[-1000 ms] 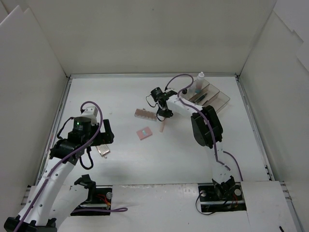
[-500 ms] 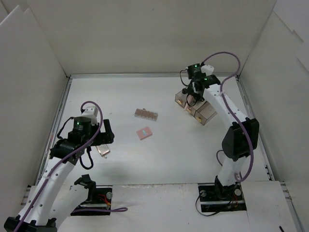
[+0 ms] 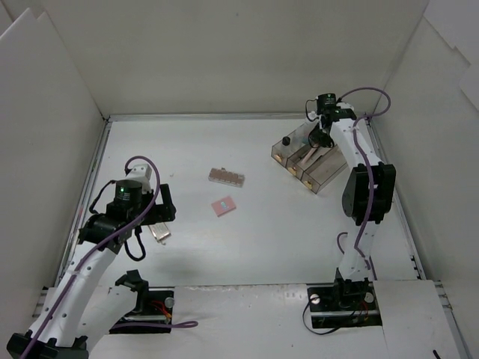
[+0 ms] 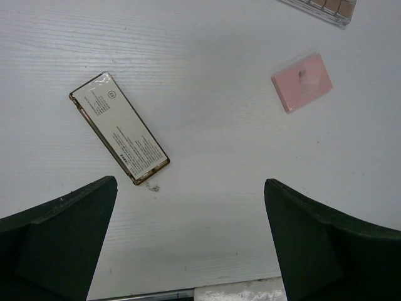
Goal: Organize the makeup
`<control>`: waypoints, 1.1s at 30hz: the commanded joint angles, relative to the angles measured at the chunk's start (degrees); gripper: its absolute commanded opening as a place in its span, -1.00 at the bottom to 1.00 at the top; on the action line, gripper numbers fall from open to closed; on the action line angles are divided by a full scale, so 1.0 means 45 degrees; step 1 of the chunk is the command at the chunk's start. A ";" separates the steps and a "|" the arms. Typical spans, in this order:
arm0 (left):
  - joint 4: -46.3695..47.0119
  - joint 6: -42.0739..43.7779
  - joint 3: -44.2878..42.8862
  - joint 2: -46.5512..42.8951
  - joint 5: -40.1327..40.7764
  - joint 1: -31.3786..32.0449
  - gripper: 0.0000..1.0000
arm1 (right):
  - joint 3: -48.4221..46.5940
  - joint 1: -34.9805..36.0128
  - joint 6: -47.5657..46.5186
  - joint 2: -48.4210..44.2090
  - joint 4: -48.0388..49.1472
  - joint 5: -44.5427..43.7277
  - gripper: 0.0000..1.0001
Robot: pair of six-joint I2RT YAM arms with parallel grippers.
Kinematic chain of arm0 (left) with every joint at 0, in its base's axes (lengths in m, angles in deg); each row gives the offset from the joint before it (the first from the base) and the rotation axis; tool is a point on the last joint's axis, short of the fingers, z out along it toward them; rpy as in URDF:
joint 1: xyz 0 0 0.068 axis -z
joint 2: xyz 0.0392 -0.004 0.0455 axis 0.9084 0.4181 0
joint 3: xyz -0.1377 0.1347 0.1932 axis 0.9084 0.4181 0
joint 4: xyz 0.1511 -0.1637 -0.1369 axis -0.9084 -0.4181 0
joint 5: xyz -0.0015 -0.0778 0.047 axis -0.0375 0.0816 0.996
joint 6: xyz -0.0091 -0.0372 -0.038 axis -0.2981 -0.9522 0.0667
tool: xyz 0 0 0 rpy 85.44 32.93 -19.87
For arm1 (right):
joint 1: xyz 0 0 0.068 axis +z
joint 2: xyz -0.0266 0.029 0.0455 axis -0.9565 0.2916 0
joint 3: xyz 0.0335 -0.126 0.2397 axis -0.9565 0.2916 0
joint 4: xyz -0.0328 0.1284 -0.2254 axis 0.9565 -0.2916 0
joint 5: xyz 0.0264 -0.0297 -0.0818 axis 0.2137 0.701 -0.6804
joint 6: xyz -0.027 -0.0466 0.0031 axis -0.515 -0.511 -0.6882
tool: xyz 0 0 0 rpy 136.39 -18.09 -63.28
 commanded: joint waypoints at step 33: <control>-0.0723 -0.5489 0.1067 0.4481 0.2237 -0.1375 0.98 | 0.5272 0.2240 -0.2081 -0.5370 0.2103 0.0295 0.01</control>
